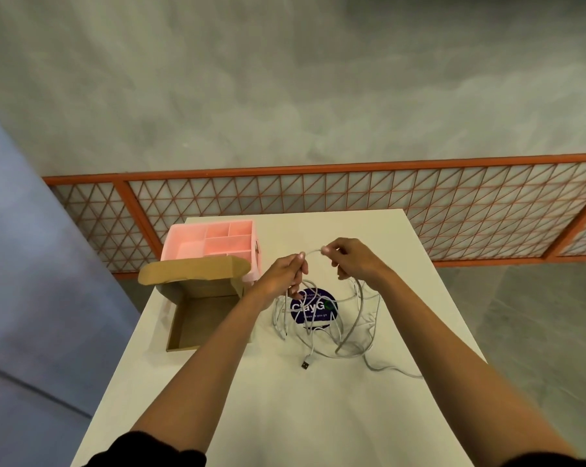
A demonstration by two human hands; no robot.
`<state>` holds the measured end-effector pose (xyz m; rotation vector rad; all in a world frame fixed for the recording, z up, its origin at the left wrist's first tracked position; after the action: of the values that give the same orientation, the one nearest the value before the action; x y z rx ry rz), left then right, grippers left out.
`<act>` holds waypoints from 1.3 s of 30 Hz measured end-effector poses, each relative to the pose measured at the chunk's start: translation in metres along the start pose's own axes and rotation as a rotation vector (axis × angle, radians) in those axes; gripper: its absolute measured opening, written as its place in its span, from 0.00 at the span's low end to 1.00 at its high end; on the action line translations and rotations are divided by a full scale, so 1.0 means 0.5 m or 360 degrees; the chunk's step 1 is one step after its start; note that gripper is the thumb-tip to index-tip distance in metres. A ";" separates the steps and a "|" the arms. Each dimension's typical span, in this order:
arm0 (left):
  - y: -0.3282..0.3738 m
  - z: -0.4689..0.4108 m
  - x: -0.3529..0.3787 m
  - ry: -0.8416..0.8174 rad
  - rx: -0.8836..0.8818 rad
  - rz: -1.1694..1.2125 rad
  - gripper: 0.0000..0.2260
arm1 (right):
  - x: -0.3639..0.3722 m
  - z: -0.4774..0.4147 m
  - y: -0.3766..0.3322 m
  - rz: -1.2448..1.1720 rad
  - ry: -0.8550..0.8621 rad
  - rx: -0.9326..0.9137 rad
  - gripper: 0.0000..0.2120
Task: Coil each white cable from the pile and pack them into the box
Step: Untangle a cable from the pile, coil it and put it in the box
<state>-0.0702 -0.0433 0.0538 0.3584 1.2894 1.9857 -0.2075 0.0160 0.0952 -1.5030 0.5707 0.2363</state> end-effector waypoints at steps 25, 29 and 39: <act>0.026 0.066 -0.050 -0.0287 0.0190 0.0746 0.18 | 0.142 0.035 -0.003 0.0580 -0.0650 -0.0181 0.17; 0.004 0.055 -0.055 -0.0255 0.0230 0.0855 0.16 | 0.154 0.056 -0.028 0.0573 -0.0903 -0.0151 0.12; -0.012 0.056 -0.040 -0.0102 0.0098 0.0373 0.13 | 0.076 0.038 -0.130 0.0899 -0.0875 -0.0209 0.12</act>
<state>-0.0372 -0.0372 0.0644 0.6227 1.3198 2.1113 -0.1399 0.0221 0.1323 -1.2919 0.5239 1.1047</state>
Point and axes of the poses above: each hand's wrist, its own z-axis away from the middle knuckle, its own x-axis out of the palm, y = z × x, the point moved 6 cm from there along -z, towards the middle knuckle, and after that the axes turned 13 degrees about -x, right-handed, at the moved point
